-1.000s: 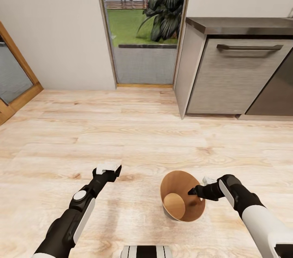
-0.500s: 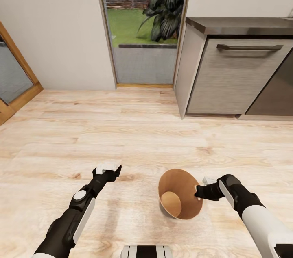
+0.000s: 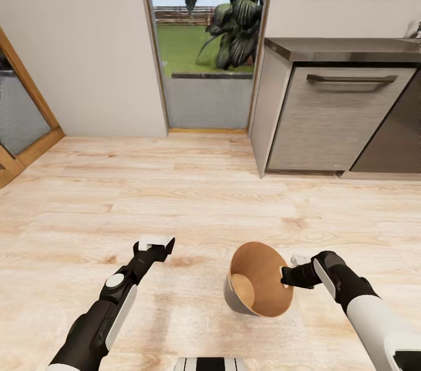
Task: Put the three can of soda from the living room inside the tash can in the kitchen.
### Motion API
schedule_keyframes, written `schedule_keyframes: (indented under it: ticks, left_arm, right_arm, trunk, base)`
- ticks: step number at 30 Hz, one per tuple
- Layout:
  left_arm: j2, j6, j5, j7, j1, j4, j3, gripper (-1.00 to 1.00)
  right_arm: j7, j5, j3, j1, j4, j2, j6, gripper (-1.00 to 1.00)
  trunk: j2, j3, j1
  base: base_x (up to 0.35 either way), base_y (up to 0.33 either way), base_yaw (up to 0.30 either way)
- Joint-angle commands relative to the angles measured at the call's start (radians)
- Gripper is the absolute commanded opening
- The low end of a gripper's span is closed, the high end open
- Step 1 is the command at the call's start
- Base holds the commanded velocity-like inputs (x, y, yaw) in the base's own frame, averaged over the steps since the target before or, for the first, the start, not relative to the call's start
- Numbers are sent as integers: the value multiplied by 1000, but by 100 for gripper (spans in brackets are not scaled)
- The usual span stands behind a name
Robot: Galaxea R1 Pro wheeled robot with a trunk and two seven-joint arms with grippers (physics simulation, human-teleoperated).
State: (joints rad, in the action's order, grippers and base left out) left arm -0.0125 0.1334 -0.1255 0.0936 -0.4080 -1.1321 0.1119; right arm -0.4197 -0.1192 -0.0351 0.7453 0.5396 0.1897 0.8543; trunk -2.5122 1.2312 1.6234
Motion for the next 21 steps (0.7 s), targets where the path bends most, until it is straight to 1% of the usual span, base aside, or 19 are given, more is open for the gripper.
schedule_keyframes:
  ticks: [1, 5, 8, 10, 11, 12, 18, 19, 21]
  left_arm:
    - [0, 0, 0, 0, 0, 0, 0, 100]
    - [0, 0, 1, 0, 0, 0, 1, 100]
    - [2, 2, 1, 1, 0, 2, 2, 100]
    - [2, 2, 1, 0, 0, 2, 2, 100]
    - [2, 2, 1, 0, 0, 2, 2, 100]
    - [2, 2, 2, 0, 0, 3, 2, 100]
    - [2, 2, 1, 0, 0, 3, 2, 100]
    - [2, 2, 1, 0, 0, 3, 2, 100]
    - [2, 2, 1, 0, 0, 3, 2, 100]
  right_arm:
    - [1, -26, 1, 0, 0, -1, 6, -100]
    - [1, -25, 1, 0, 0, -3, 6, -100]
    - [29, -10, -9, 0, 1, -6, 8, -100]
    - [92, 5, -24, 0, 1, -6, 8, -100]
    - [109, 7, -27, 0, 1, -7, 8, -100]
    - [143, 9, -30, 0, 1, -8, 8, -100]
    - [217, 14, -34, 0, 2, -18, 9, -100]
    - [252, 15, -36, 0, 2, -21, 11, -100]
    - [277, 16, -36, 0, 2, -22, 12, -100]
  trunk:
    - [0, -4, 0]
    - [1, -20, -2]
    - [2, -31, -4]
    - [2, -39, -4]
    - [3, -43, -5]
    - [3, -47, -5]
    - [4, -70, -8]
    - [4, -74, -9]
    - [5, -81, -9]
  base:
    - [0, 0, 0]
    - [0, 0, 0]
    - [0, 0, 0]
    - [0, 0, 0]
    - [0, 0, 0]
    - [0, 0, 0]
    - [0, 0, 0]
    - [0, 0, 0]
    - [0, 0, 0]
